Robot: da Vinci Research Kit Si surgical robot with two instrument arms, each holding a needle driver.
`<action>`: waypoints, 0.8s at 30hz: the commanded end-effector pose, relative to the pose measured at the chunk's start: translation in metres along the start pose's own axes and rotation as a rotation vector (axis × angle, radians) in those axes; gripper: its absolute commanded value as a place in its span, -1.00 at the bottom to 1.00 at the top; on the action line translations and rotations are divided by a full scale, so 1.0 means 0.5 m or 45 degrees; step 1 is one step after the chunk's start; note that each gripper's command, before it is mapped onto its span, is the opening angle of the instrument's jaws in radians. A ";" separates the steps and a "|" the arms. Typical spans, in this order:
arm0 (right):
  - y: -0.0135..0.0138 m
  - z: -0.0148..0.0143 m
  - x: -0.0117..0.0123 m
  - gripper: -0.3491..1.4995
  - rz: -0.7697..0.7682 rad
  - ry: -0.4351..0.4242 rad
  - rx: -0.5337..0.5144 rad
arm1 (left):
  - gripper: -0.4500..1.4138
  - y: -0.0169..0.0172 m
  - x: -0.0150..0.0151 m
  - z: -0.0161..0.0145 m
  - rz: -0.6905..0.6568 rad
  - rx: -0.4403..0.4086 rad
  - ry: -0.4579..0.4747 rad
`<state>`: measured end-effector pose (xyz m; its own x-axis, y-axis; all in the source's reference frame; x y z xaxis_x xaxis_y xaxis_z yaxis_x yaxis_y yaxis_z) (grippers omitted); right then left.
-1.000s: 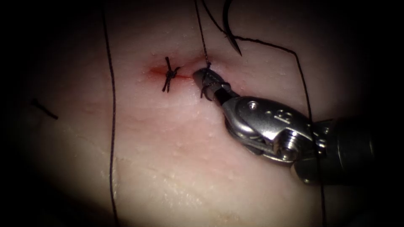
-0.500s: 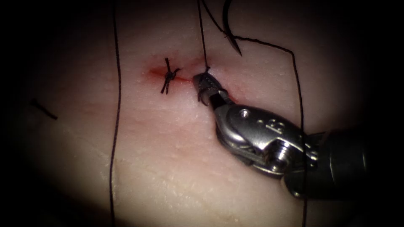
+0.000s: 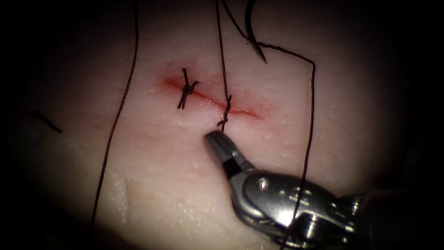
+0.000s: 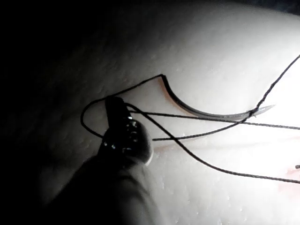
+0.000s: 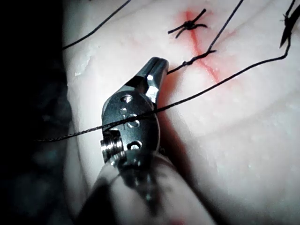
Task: Wound Closure
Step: Right hand grips tail and pulls down through loop while left hand pulls up on working end to tighten knot
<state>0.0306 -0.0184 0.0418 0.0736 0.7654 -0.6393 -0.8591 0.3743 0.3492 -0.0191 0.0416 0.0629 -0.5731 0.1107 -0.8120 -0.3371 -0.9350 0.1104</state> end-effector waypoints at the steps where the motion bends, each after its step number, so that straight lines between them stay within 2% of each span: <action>1: -0.0012 0.0001 -0.0020 -1.00 -0.003 -0.002 0.005 | -1.00 0.0004 -0.0004 0.0014 -0.004 -0.002 -0.001; 8: -0.0009 0.0006 -0.0020 -1.00 -0.034 -0.003 0.005 | -1.00 -0.0028 0.0009 0.0023 0.008 0.048 0.013; 12: -0.0020 0.0003 -0.0049 -1.00 -0.058 -0.014 0.014 | -1.00 -0.0067 0.0022 0.0035 0.001 0.104 0.016; 24: -0.0036 -0.0006 -0.0065 -1.00 -0.068 -0.021 0.042 | -1.00 -0.0076 0.0020 0.0044 -0.003 0.116 0.000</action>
<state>0.0312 -0.0208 0.0428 0.1271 0.7514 -0.6475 -0.8385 0.4301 0.3345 -0.0195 0.0461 0.0623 -0.5725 0.1129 -0.8121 -0.4052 -0.9001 0.1605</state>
